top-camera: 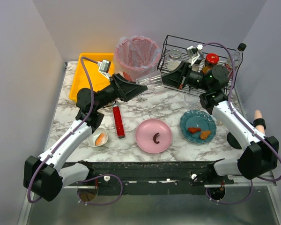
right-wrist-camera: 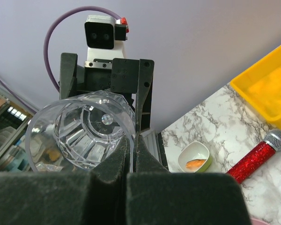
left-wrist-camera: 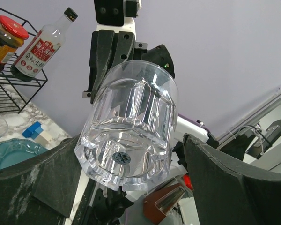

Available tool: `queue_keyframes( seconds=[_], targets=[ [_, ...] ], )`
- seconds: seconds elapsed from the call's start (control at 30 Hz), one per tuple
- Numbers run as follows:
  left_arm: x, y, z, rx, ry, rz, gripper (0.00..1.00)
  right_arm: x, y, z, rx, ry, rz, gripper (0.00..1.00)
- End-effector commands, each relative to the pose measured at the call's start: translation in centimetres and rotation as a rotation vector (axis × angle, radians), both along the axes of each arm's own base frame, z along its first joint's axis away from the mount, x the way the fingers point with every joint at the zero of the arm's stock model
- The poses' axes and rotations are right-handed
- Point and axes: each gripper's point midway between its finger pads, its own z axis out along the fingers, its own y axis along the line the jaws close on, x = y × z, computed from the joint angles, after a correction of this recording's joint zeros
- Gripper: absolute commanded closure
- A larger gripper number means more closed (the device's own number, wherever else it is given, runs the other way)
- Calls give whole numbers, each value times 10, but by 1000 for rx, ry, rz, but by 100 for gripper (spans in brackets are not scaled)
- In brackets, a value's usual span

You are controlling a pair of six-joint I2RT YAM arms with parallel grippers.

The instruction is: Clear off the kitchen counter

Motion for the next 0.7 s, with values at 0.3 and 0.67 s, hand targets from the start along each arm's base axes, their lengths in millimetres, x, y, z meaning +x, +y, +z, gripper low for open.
queue_keyframes(
  seconds=[0.3,0.67],
  targets=[
    [-5,5,16,-46,-52,18,16,-8,1,-6,-5,-8,34,99],
    [-8,5,16,-50,-70,12,78,-3,2,-12,-15,11,28,70]
  ],
)
